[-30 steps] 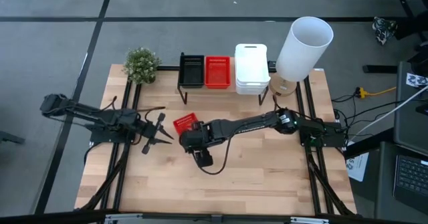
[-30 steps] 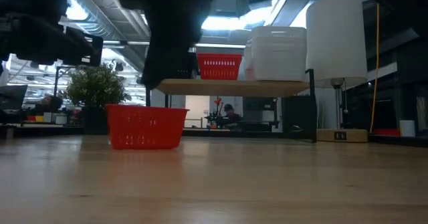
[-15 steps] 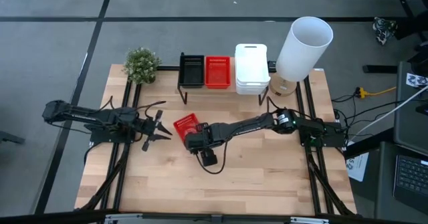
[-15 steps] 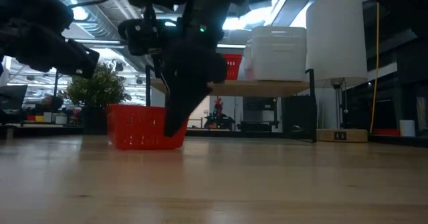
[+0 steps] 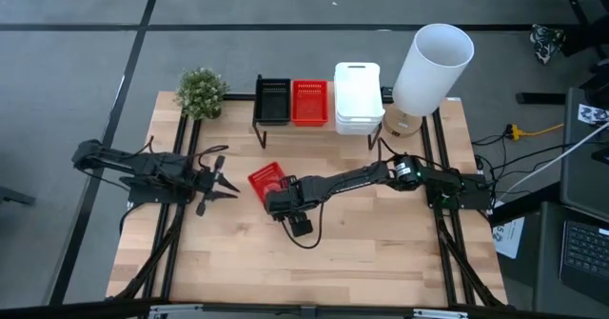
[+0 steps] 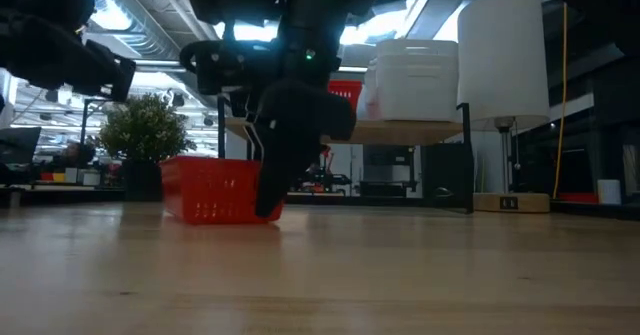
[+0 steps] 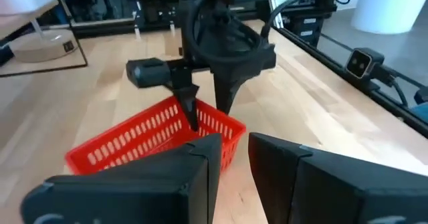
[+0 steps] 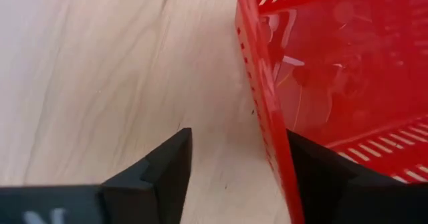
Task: Stack baskets on shelf by color
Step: Stack the red bin on top of the stacked red bins on the shelf
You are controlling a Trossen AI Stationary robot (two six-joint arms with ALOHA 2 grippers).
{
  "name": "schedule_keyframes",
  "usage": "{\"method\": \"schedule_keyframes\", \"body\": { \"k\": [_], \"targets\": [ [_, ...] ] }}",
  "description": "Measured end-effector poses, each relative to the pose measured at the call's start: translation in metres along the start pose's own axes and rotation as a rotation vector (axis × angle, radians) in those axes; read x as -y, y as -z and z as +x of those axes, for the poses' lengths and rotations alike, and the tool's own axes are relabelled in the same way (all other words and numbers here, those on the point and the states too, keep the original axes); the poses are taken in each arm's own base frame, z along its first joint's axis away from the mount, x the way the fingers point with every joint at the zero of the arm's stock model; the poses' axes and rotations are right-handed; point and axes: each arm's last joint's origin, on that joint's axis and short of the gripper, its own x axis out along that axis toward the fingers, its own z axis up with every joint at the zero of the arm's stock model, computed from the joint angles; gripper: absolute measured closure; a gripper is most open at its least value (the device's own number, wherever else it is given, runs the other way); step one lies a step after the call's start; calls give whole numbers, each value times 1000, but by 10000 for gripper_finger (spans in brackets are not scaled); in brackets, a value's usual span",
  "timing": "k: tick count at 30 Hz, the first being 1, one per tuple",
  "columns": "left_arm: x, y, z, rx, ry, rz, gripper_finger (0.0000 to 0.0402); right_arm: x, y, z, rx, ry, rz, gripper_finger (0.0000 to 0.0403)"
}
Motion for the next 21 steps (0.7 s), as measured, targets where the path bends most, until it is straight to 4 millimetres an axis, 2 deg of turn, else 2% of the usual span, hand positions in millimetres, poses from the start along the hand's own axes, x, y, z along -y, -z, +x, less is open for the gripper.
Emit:
{"method": "schedule_keyframes", "body": {
  "k": [4, 10, 17, 21],
  "targets": [
    [0, -2, -7, -58, 3, -30, 333, 0, 0, 0, -2, -1, 1, 255],
    [0, 2, -6, -18, -13, -29, 333, -1, 2, -1, -27, -3, 108, 384],
    [-2, 1, -5, 22, -78, -20, 333, -1, 2, -8, -50, 53, 199, 400],
    [-2, 1, -5, 16, -88, -17, 333, -1, -10, -42, -21, 41, 199, 401]
  ]
}}
